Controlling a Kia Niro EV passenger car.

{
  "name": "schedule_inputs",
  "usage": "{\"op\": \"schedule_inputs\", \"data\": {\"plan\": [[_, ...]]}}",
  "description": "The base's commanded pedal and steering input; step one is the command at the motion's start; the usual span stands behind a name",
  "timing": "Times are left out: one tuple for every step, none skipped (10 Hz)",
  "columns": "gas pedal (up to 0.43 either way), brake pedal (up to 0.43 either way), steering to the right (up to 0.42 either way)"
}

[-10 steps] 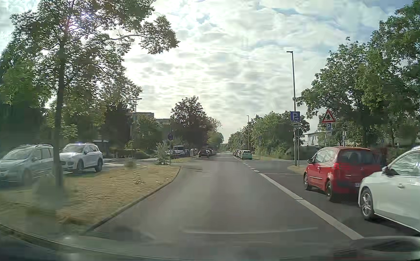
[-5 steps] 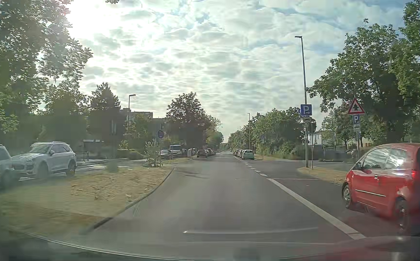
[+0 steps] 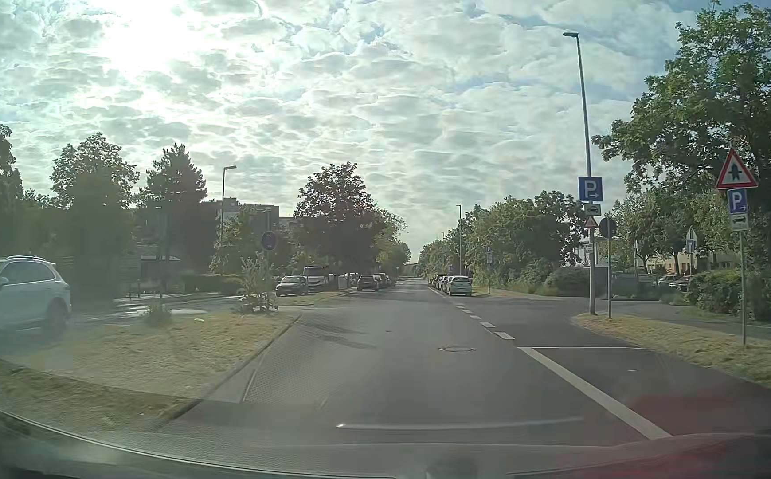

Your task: Follow the waypoints while adhering to traffic rules and regulations

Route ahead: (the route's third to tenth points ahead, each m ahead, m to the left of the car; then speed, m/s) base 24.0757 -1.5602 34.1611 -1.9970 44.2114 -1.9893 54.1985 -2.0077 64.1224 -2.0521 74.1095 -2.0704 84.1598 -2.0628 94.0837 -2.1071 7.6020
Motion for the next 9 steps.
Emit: {"op": "schedule_inputs", "data": {"plan": [[0.028,0.03,0.001],[0.028,0.03,0.001],[0.028,0.03,0.001],[0.028,0.03,0.001],[0.028,0.03,0.001],[0.028,0.03,0.0],[0.028,0.03,0.0],[0.028,0.03,0.0],[0.028,0.03,0.0]]}}
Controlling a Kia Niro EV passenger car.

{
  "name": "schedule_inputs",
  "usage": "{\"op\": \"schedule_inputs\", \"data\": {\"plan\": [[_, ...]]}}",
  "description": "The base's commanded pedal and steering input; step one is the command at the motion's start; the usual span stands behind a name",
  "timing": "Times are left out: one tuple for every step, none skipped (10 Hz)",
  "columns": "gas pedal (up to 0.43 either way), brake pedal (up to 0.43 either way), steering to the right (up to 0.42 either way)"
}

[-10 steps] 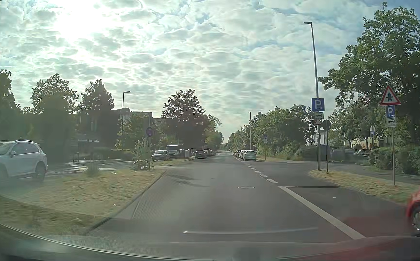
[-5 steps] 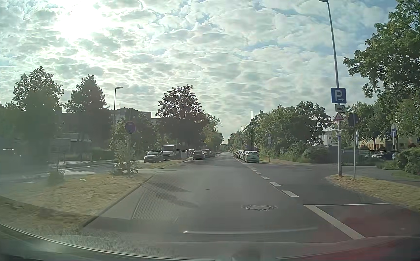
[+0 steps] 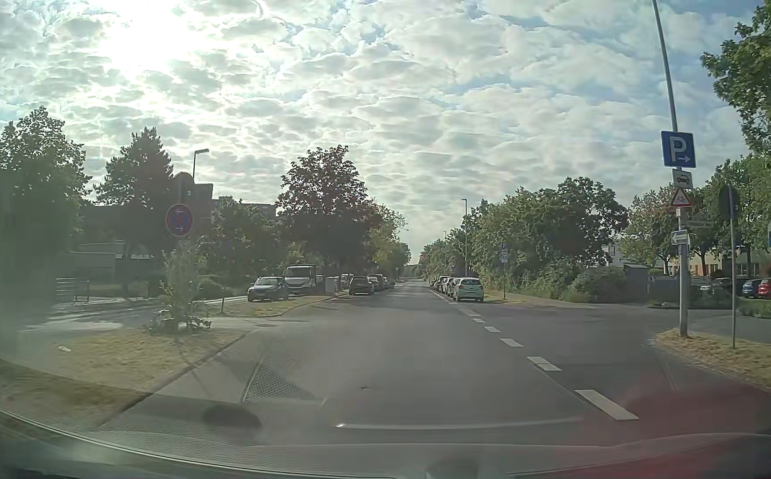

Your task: Follow the waypoints while adhering to traffic rules and regulations

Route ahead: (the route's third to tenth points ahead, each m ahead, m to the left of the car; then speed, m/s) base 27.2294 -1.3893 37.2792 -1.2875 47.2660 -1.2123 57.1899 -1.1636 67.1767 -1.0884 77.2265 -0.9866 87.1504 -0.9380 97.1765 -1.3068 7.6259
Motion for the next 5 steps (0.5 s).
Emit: {"op": "schedule_inputs", "data": {"plan": [[0.028,0.03,0.0],[0.028,0.03,0.0],[0.028,0.03,0.0],[0.028,0.03,0.0],[0.028,0.03,0.0]]}}
